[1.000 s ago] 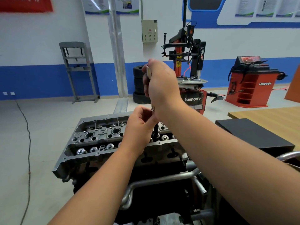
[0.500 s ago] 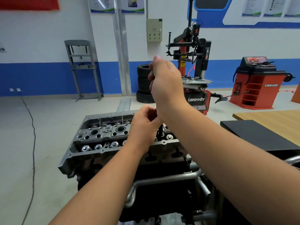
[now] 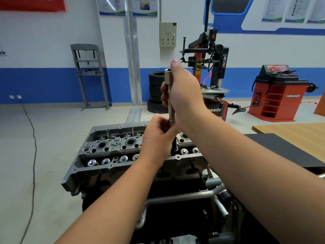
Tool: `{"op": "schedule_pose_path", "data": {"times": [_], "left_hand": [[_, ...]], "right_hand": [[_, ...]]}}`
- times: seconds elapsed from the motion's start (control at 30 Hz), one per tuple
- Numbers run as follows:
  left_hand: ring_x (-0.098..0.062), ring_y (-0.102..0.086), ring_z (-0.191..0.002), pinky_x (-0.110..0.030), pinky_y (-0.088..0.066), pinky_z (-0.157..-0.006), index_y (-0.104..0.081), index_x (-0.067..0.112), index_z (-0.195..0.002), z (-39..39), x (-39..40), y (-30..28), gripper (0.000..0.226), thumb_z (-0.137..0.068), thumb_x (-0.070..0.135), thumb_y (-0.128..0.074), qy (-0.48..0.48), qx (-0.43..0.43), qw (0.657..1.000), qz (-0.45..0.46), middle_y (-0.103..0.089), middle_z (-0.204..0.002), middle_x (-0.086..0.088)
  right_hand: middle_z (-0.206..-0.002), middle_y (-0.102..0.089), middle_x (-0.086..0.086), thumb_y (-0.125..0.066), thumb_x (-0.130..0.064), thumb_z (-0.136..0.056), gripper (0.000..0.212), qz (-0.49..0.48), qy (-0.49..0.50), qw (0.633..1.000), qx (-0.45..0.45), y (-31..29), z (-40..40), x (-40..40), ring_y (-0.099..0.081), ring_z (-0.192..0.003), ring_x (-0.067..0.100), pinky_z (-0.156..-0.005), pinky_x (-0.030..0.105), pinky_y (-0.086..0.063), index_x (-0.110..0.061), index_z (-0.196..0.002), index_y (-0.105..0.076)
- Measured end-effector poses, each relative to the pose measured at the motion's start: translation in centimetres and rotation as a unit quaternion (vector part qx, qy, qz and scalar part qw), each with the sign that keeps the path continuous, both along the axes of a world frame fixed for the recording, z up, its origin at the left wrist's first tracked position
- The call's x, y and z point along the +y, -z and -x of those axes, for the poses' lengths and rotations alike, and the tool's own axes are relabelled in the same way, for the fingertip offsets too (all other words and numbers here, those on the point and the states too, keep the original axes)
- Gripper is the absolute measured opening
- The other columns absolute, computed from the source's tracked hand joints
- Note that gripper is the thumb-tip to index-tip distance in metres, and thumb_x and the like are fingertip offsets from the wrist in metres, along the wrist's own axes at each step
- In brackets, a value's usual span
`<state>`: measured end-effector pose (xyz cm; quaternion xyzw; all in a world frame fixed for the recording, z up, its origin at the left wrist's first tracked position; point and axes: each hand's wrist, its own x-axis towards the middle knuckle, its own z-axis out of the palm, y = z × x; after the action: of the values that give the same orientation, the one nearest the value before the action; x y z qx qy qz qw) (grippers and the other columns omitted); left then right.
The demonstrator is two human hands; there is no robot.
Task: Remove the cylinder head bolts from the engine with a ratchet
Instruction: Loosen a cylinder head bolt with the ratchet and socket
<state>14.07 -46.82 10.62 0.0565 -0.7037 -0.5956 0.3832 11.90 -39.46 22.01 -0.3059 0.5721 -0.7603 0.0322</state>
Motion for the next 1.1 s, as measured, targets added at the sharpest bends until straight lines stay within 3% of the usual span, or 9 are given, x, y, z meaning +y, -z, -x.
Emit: {"op": "schedule_pose_path", "data": {"times": [0.17, 0.27, 0.4, 0.53, 0.63, 0.73, 0.8, 0.97, 1.1], "left_hand": [[0.002, -0.059, -0.069, -0.016, -0.047, -0.059, -0.065, 0.041, -0.099, -1.0, -0.1, -0.2, 0.016, -0.096, 0.057, -0.063, 0.059, -0.009, 0.997, 0.04, -0.072, -0.088, 0.016], [0.004, -0.066, -0.083, -0.018, -0.045, -0.067, -0.064, 0.045, -0.092, -1.3, 0.3, 0.0, 0.025, -0.103, 0.052, -0.043, 0.033, -0.038, 0.994, 0.096, -0.073, -0.093, 0.022], [-0.001, -0.065, -0.068, -0.016, -0.048, -0.057, -0.067, 0.029, -0.094, -0.9, 0.2, -0.3, 0.02, -0.104, 0.043, -0.057, 0.027, -0.02, 0.999, 0.037, -0.075, -0.084, 0.009], [-0.002, -0.045, -0.05, -0.017, -0.039, -0.044, -0.06, 0.022, -0.083, -0.4, 0.3, -0.4, 0.024, -0.09, 0.038, -0.077, 0.022, -0.003, 1.0, -0.006, -0.064, -0.063, 0.011], [-0.008, -0.059, -0.067, -0.02, -0.048, -0.058, -0.066, 0.039, -0.09, -0.8, 0.2, -0.2, 0.024, -0.082, 0.062, -0.066, 0.054, 0.002, 0.998, 0.025, -0.07, -0.081, 0.003], [-0.011, -0.071, -0.094, -0.031, -0.052, -0.083, -0.067, 0.049, -0.094, -1.3, 0.2, 0.0, 0.026, -0.09, 0.066, -0.048, 0.069, -0.007, 0.996, 0.058, -0.072, -0.094, 0.015], [-0.007, -0.07, -0.093, -0.029, -0.049, -0.08, -0.066, 0.05, -0.088, -1.5, 0.3, -0.2, 0.025, -0.094, 0.063, -0.045, 0.056, -0.015, 0.996, 0.069, -0.073, -0.094, 0.017], [-0.003, -0.063, -0.07, -0.013, -0.046, -0.058, -0.068, 0.031, -0.093, -0.9, 0.3, -0.4, 0.019, -0.104, 0.043, -0.058, 0.03, -0.011, 0.998, 0.045, -0.071, -0.079, 0.01], [-0.014, -0.057, -0.071, -0.017, -0.045, -0.057, -0.065, 0.031, -0.094, -0.6, 0.3, -0.4, 0.013, -0.095, 0.043, -0.07, 0.05, 0.0, 0.999, 0.01, -0.067, -0.078, 0.003]], "right_hand": [[-0.049, -0.033, -0.006, -0.047, -0.06, -0.097, 0.051, 0.039, -0.119, 0.992, -0.02, -0.1, 1.0, 0.3, -0.026, -0.042, 0.012, -0.042, 0.025, -0.026, -0.019, -0.067, -0.047], [-0.05, -0.03, -0.006, -0.051, -0.055, -0.097, 0.046, -0.015, -0.207, 0.978, -0.007, -0.4, 1.7, 0.8, -0.022, -0.044, 0.012, -0.044, 0.025, -0.024, -0.021, -0.066, -0.046], [-0.056, -0.045, -0.004, -0.054, -0.046, -0.099, 0.038, -0.011, -0.096, 0.995, 0.023, -0.1, 1.1, 0.2, -0.037, -0.044, 0.012, -0.045, 0.026, -0.034, -0.016, -0.076, -0.049], [-0.06, -0.053, -0.003, -0.046, -0.049, -0.101, 0.043, -0.004, -0.013, 0.999, 0.031, 0.2, 0.7, -0.2, -0.047, -0.05, 0.013, -0.05, 0.029, -0.041, -0.013, -0.079, -0.057], [-0.048, -0.042, -0.002, -0.038, -0.048, -0.102, 0.053, -0.004, -0.089, 0.996, -0.029, -0.3, 1.1, 0.0, -0.034, -0.04, 0.013, -0.045, 0.027, -0.03, -0.015, -0.064, -0.056], [-0.047, -0.035, -0.004, -0.036, -0.065, -0.099, 0.065, -0.015, -0.176, 0.983, -0.048, -0.5, 1.6, 0.5, -0.027, -0.04, 0.014, -0.044, 0.025, -0.027, -0.018, -0.057, -0.053], [-0.049, -0.035, -0.005, -0.041, -0.069, -0.095, 0.06, -0.008, -0.177, 0.984, -0.017, -0.1, 1.7, 0.7, -0.028, -0.041, 0.012, -0.043, 0.024, -0.028, -0.017, -0.065, -0.052], [-0.063, -0.054, 0.0, -0.056, -0.042, -0.1, 0.03, 0.076, -0.087, 0.993, 0.027, 0.7, 1.7, 0.8, -0.045, -0.049, 0.013, -0.047, 0.026, -0.04, -0.015, -0.09, -0.052], [-0.063, -0.053, -0.002, -0.047, -0.049, -0.102, 0.041, 0.076, -0.167, 0.983, -0.019, 0.6, 1.9, 1.1, -0.043, -0.052, 0.013, -0.053, 0.027, -0.036, -0.012, -0.088, -0.058]]}}
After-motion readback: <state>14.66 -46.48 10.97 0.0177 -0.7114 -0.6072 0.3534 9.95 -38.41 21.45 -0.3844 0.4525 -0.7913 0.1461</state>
